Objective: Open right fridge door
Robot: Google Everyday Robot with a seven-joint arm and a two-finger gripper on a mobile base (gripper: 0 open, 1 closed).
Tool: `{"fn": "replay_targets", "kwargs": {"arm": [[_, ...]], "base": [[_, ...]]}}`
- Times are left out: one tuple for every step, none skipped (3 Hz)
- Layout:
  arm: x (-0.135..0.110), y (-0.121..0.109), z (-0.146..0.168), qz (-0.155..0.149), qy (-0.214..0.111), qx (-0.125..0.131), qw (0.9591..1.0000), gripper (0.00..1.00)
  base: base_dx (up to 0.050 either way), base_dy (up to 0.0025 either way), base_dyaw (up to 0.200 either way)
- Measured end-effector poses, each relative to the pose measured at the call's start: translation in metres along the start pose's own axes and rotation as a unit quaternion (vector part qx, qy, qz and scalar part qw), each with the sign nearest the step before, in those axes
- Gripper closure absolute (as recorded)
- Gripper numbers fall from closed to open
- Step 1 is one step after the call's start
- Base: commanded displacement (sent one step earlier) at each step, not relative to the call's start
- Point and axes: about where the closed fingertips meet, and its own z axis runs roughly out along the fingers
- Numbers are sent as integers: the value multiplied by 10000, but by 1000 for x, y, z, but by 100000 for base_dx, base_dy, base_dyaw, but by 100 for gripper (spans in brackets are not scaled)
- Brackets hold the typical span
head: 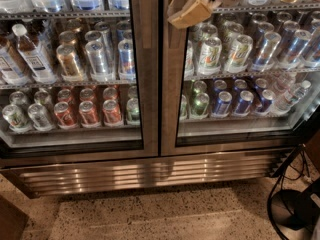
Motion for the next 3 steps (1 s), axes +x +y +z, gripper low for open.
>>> {"fn": "replay_targets", "kwargs": {"arm": [[1, 1, 1, 17, -47, -31, 10000, 100], [1, 2, 2, -11, -149, -65, 9999, 100], [1, 2, 2, -12, -151, -65, 9999, 100]], "base": [[0, 0, 0], [0, 0, 0], [0, 0, 0]]}}
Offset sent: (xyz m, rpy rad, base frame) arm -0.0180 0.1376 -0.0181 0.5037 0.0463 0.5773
